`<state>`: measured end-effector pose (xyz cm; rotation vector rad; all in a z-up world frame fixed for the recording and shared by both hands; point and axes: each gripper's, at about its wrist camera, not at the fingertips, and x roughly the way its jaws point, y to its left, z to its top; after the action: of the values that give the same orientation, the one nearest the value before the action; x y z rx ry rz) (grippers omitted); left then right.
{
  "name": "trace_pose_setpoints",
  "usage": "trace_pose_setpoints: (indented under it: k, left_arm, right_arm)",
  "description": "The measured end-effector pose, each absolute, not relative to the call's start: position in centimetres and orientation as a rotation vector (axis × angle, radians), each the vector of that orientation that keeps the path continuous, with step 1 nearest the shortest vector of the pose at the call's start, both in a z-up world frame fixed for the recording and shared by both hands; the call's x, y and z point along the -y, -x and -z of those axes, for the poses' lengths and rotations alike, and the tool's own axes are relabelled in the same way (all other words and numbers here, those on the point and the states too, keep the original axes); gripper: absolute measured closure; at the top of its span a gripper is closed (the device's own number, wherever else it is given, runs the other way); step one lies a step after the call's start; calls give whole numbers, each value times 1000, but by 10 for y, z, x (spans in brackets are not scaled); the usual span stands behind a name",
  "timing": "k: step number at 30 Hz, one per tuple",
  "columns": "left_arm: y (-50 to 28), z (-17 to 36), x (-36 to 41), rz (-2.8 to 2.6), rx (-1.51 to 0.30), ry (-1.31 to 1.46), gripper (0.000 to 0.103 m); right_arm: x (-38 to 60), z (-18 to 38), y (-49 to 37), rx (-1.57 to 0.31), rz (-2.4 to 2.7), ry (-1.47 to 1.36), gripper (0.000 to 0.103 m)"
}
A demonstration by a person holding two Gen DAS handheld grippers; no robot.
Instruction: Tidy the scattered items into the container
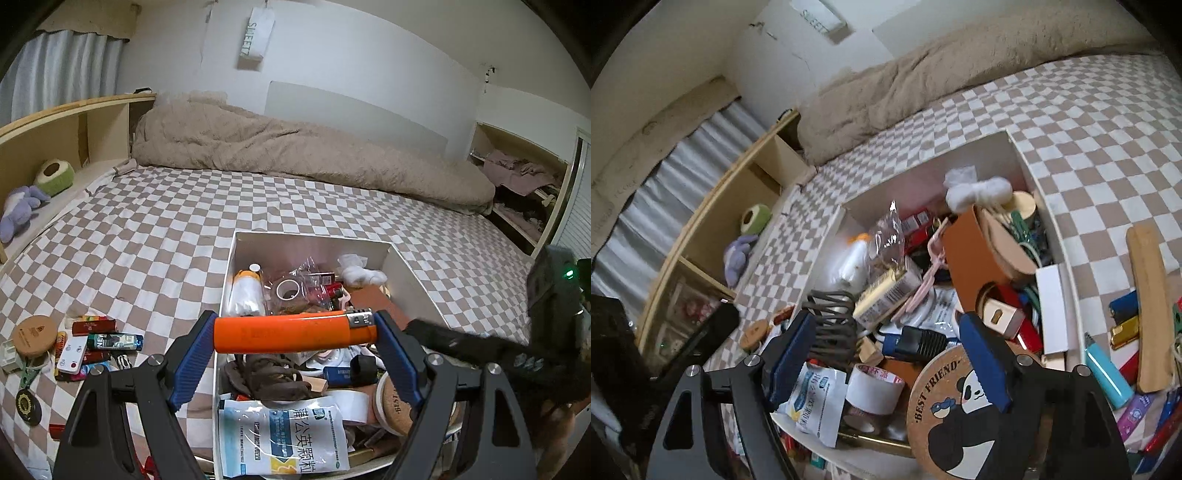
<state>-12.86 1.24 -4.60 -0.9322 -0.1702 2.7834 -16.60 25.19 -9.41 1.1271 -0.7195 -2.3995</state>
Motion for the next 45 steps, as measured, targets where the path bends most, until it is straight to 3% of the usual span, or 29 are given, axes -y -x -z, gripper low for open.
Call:
trace_pose_setpoints:
  k: [16, 18, 19, 45]
  left_arm:
    - [152, 75, -55, -2653, 74, 1035, 19]
    - [156, 80, -56, -2631, 93, 1052, 12]
    - [158, 82, -56, -2627, 99, 1064, 0]
    - [147, 79, -50, -2700, 18, 1071, 0]
  right_arm:
    - [-278, 71, 147, 823, 2410, -998, 23]
    - [-279, 70, 146, 818, 2419, -994, 23]
    - [-279, 70, 146, 816, 2422, -993, 22]
    - [-282, 71, 142, 808, 2437, -992, 22]
